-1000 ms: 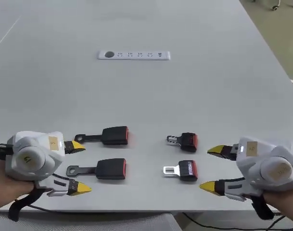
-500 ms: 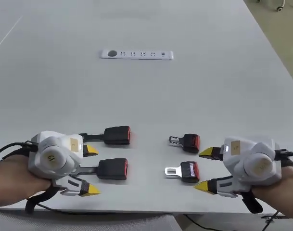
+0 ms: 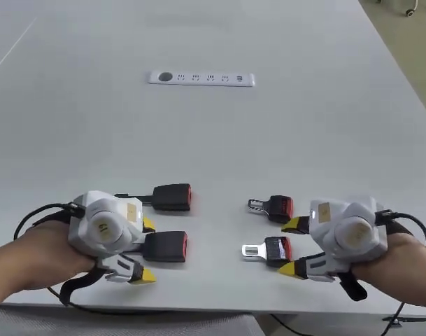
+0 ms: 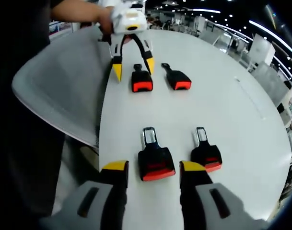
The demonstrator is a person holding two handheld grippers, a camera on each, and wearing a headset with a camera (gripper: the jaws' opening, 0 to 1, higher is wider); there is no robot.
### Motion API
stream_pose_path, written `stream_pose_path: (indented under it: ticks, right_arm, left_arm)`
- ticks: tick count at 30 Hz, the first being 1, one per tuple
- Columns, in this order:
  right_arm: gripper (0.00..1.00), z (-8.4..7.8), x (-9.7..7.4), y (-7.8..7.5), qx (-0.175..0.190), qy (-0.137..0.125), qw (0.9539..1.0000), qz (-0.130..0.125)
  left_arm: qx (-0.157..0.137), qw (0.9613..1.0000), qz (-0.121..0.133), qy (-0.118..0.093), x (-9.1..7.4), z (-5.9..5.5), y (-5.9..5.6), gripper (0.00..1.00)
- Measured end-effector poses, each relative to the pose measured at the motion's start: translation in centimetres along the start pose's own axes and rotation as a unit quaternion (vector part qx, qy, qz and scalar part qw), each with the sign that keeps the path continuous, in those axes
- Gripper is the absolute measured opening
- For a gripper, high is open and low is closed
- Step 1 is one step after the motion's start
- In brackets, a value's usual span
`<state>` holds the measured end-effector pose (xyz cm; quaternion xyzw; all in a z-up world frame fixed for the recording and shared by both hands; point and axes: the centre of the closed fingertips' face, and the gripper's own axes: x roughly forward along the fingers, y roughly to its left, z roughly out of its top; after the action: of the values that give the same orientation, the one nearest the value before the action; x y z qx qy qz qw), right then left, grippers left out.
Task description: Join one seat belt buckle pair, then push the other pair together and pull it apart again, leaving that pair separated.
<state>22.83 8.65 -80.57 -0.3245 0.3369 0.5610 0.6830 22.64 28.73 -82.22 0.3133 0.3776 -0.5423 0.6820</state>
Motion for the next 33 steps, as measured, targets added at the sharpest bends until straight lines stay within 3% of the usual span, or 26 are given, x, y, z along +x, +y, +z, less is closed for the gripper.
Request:
stream_pose_path:
  ticks: [13,25,33]
  right_arm:
    - [0.39,-0.7,1.8,-0.1,-0.004,0.022,0.9992,0.033]
    - [0.36,-1.7,1.9,-0.2,0.003,0.031,0.9985,0.046]
    - [0.35,-1.8,1.9,-0.2,-0.021,0.037,0.9979,0.049]
  left_arm:
    - [0.012,0.9996,-0.019,0.017,0.5,0.1,0.3,0.44]
    - [0.033,0.9986,-0.034,0.025,0.9,0.4,0.5,0.36]
    - [0.035,0.9983,-0.037,0.029,0.9,0.4,0.5,0.35]
